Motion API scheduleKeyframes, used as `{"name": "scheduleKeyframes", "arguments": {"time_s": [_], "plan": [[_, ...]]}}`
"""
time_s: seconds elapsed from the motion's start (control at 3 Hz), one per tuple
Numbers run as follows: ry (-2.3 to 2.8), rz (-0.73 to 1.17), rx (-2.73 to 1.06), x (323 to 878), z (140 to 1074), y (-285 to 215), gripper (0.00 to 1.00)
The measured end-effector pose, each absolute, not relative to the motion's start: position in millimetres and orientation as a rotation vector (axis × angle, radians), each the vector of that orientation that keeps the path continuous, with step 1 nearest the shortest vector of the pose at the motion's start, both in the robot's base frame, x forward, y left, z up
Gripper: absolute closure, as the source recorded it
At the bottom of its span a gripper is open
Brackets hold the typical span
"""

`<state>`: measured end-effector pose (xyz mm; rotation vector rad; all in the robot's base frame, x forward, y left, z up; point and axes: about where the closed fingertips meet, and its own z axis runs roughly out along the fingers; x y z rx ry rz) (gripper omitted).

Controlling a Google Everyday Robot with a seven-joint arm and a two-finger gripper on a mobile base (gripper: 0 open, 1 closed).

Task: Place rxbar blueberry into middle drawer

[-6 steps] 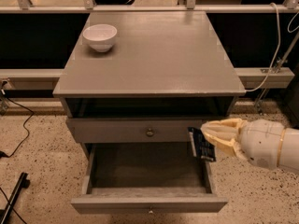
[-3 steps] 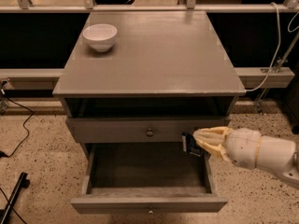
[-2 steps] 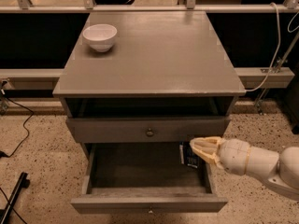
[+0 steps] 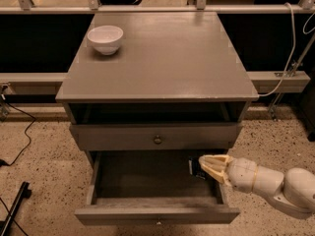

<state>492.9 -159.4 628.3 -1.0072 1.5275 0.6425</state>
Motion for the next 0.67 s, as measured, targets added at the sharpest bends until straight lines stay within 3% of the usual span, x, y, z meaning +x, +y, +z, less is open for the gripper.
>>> {"name": "scheduleKeyframes", "arguments": {"time_s": [0.67], "plan": [[1.578,0.564,-1.014,519.4,556.4,-165.5,1.00]]}}
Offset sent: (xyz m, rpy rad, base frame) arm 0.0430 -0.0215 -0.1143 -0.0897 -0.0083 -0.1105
